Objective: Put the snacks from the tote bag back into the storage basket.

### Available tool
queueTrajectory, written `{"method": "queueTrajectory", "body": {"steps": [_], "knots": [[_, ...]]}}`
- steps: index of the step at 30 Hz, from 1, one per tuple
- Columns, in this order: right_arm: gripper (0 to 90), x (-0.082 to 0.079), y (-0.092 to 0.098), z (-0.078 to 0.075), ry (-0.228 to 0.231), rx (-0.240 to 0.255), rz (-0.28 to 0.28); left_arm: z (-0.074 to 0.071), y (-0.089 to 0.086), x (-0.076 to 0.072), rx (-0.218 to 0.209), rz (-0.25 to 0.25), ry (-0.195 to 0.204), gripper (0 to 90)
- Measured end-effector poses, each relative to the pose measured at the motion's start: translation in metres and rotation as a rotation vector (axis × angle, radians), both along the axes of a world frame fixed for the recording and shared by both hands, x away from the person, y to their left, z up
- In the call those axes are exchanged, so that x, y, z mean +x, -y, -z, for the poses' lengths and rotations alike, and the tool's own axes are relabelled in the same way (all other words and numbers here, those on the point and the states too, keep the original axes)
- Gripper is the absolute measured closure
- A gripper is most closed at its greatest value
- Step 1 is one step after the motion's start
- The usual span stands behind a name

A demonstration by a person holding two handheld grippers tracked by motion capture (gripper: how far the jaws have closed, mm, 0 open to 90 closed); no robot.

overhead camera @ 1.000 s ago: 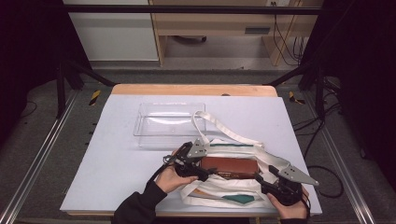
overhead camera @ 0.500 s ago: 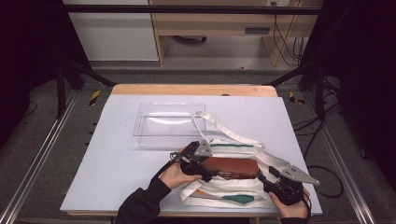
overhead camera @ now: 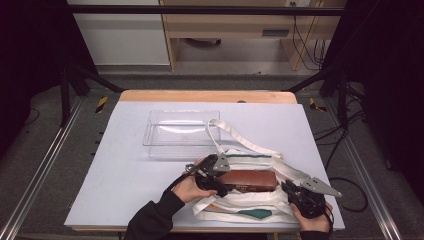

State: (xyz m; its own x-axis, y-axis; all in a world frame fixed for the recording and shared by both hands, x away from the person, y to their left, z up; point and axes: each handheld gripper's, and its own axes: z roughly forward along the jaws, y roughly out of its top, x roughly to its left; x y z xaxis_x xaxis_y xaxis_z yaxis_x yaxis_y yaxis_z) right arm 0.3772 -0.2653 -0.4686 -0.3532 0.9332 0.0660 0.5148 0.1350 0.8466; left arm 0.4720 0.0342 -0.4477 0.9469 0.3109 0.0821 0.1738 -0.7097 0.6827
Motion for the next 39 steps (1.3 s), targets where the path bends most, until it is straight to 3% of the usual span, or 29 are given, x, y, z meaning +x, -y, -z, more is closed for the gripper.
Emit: {"method": "queueTrajectory", "body": {"steps": [3,7,13,17,23,26,33,37,39], "knots": [[79.2,0.0,0.0,0.001,0.006,-0.005,0.001,-0.006,0.0,-0.004,0.018,0.004,-0.005,29.7],[79.4,0.0,0.001,0.002,0.005,-0.01,0.009,-0.011,-0.002,-0.009,0.009,0.013,-0.039,34.3],[76.5,0.001,0.001,0.002,0.01,-0.007,0.007,-0.006,-0.003,-0.011,-0.002,0.007,-0.009,32.4],[75.4,0.0,0.001,0.002,0.011,0.0,0.006,-0.016,-0.002,-0.015,-0.037,0.006,0.013,25.7],[75.1,0.0,0.001,0.002,0.013,0.004,0.002,-0.024,0.011,-0.018,-0.067,0.046,0.029,27.9],[75.0,0.0,0.002,0.002,0.017,0.002,0.0,-0.022,0.02,-0.019,-0.046,0.057,0.046,28.8],[74.5,0.001,0.002,0.003,0.017,0.004,-0.005,-0.008,0.029,-0.009,0.003,0.064,0.028,30.2],[74.1,0.001,0.002,0.003,0.014,0.005,-0.008,0.002,0.033,-0.001,0.028,0.068,-0.02,30.6],[74.1,0.001,0.002,0.003,0.013,0.006,-0.009,0.005,0.035,0.001,0.043,0.074,-0.021,30.7]]}}
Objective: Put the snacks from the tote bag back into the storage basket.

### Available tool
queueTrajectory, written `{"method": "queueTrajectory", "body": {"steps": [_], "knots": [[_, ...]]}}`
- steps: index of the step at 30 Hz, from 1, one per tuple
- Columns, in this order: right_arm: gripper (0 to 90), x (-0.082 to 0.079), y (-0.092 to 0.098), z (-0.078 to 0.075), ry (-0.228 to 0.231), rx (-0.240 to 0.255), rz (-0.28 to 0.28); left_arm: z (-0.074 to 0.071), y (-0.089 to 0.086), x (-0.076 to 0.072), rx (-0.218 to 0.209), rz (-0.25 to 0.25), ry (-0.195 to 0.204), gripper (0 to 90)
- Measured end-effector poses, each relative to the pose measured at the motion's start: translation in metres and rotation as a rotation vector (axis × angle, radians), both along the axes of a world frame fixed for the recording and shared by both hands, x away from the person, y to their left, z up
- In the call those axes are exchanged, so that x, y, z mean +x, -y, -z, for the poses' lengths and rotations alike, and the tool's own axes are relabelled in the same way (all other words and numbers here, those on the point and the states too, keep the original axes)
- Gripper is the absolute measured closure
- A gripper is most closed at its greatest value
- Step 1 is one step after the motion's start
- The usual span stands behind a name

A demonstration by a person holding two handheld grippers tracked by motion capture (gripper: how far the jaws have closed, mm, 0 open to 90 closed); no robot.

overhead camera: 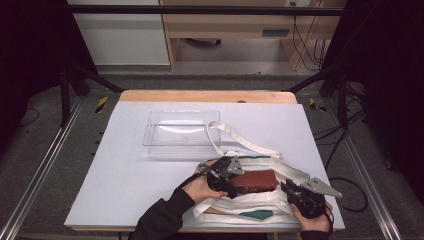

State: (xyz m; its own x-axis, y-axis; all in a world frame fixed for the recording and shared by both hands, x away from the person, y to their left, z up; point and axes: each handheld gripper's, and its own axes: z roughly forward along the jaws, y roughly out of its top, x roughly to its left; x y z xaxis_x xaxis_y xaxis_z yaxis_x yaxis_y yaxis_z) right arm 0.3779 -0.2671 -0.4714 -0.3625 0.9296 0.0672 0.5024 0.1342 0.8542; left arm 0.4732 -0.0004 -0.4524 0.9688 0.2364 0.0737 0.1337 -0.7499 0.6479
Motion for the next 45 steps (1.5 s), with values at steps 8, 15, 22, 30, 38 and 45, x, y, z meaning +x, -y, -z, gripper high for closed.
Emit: {"method": "queueTrajectory", "body": {"steps": [8,15,22,30,38,45], "knots": [[74.2,0.0,0.0,0.0,0.003,-0.001,0.001,-0.002,0.001,0.002,0.019,0.033,-0.009,34.6],[73.3,0.0,0.001,0.0,0.004,0.009,0.0,-0.003,-0.001,0.003,0.02,0.073,0.002,40.4],[71.1,-0.001,0.001,-0.001,0.015,0.012,0.006,-0.009,-0.006,0.004,-0.017,0.081,-0.039,41.8],[68.9,-0.002,0.001,-0.001,0.025,0.009,0.004,-0.03,-0.012,-0.001,-0.063,0.083,-0.009,42.2],[63.4,-0.003,-0.001,-0.002,0.049,0.019,-0.009,-0.062,-0.025,-0.004,-0.153,0.069,-0.015,42.6],[57.1,-0.006,-0.003,-0.006,0.08,0.018,-0.018,-0.087,-0.038,-0.008,-0.17,0.052,0.017,42.8]]}}
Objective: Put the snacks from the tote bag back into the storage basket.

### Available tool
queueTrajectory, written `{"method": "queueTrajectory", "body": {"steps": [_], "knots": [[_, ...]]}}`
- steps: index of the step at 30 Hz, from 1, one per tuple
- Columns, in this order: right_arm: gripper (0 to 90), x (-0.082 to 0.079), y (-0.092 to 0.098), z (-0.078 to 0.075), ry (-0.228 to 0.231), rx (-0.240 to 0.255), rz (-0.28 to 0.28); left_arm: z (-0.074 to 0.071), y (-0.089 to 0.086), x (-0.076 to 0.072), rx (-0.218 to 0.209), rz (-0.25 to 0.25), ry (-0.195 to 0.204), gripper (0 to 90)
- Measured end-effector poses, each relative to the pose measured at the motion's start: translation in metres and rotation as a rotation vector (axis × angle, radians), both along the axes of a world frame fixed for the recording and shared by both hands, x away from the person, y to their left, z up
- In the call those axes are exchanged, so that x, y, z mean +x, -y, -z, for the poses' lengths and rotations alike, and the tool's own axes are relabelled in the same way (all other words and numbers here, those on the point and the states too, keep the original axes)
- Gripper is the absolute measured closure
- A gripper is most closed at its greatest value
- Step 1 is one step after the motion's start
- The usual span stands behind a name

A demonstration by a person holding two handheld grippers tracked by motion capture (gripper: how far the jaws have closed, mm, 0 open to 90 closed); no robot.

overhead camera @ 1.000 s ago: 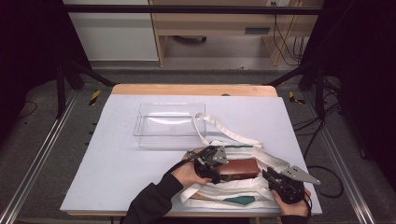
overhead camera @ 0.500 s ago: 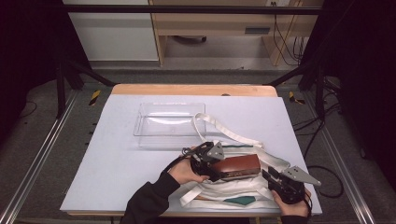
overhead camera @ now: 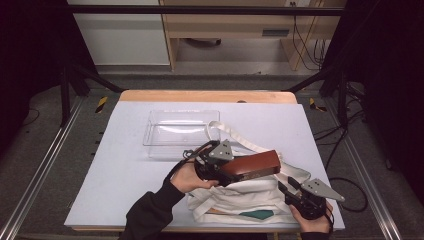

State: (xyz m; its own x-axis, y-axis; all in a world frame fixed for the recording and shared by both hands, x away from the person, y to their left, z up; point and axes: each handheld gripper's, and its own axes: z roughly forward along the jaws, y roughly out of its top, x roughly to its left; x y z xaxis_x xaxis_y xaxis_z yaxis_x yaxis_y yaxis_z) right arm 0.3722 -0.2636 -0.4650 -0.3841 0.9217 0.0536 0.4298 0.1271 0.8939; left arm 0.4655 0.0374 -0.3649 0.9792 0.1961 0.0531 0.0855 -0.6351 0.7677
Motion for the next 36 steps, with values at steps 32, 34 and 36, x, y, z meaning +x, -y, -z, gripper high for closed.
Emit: {"method": "queueTrajectory", "body": {"steps": [32,34,36], "knots": [[28.2,0.002,-0.015,-0.007,0.053,-0.032,-0.003,-0.046,-0.094,0.021,0.021,-0.145,0.053,43.0],[27.3,0.002,-0.015,-0.007,0.052,-0.034,-0.002,-0.048,-0.098,0.023,0.022,-0.153,0.059,43.0],[26.5,0.002,-0.015,-0.007,0.054,-0.035,-0.003,-0.05,-0.102,0.025,0.017,-0.166,0.056,43.0]]}}
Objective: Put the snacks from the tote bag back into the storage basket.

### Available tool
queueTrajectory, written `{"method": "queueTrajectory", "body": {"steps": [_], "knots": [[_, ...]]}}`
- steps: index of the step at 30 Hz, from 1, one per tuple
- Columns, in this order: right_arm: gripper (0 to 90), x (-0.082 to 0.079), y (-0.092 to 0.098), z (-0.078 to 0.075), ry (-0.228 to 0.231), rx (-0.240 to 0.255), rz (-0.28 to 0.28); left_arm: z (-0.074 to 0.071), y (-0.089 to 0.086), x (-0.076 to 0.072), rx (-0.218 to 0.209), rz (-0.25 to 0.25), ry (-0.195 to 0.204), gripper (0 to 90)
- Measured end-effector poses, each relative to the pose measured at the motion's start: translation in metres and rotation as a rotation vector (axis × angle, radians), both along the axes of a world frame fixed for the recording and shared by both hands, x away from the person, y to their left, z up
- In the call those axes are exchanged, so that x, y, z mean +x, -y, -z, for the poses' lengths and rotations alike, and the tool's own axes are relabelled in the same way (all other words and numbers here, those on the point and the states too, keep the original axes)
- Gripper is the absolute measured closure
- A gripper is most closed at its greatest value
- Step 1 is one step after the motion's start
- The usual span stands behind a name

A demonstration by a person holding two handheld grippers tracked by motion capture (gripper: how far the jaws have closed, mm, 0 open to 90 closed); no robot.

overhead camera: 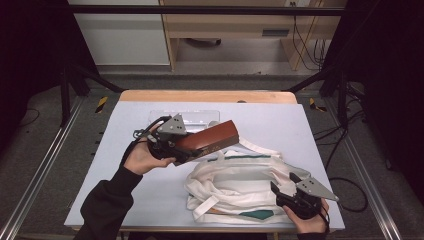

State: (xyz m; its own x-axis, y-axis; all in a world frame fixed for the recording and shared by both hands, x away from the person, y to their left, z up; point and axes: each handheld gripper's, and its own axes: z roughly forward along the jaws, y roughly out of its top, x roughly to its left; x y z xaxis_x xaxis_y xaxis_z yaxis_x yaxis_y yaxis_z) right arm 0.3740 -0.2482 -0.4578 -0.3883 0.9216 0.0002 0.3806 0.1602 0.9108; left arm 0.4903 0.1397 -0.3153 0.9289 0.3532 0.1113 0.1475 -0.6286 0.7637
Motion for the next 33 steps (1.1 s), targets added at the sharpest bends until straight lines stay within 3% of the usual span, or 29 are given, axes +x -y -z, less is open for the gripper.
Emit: {"method": "queueTrajectory", "body": {"steps": [12,33], "knots": [[23.3,-0.002,-0.001,-0.002,0.009,-0.003,-0.009,-0.004,-0.02,0.015,-0.023,-0.063,-0.006,43.1],[19.7,-0.004,0.0,-0.002,0.011,0.004,-0.013,-0.001,-0.045,0.047,-0.008,-0.154,0.001,43.1]]}}
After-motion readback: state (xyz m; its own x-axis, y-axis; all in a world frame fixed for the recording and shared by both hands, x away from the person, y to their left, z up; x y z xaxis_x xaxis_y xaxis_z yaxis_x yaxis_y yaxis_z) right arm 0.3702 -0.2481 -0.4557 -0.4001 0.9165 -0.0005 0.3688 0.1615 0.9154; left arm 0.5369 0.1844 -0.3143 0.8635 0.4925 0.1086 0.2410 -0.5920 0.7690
